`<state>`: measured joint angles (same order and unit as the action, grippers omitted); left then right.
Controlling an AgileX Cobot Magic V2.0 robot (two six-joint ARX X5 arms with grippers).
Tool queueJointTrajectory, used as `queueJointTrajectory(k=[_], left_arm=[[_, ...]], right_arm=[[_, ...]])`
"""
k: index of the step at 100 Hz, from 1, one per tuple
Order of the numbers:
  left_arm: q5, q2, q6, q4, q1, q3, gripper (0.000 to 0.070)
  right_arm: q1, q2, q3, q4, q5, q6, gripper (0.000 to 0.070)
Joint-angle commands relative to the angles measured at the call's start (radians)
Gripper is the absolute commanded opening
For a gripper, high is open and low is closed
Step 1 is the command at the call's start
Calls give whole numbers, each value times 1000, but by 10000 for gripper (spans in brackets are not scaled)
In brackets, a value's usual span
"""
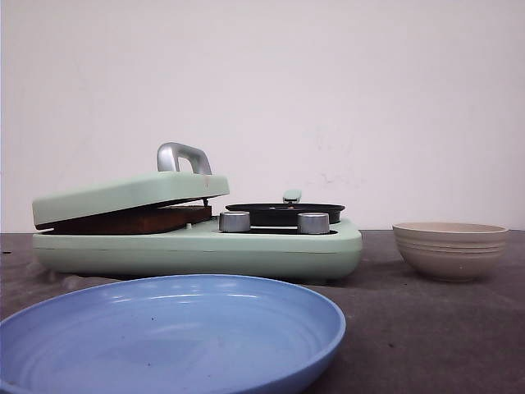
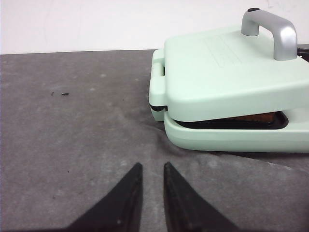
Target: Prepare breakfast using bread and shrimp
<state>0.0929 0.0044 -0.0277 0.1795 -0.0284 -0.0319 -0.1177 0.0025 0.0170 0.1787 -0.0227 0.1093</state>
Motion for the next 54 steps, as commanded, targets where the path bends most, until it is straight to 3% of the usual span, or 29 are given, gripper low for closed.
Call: queueJointTrajectory(k=[1,9,28,54], left_arm=[[5,0,-6,7,2,17,5],[5,0,-6,7,2,17,5],[5,0,-6,7,2,17,5],[5,0,-6,7,2,17,5]], right_arm=[[-4,1,-6,8,-5,11,0],[-4,1,-6,8,-4,2,0],[-3,1,-6,8,-4,-116,0],[-3,1,-6,8,9,-117,0]])
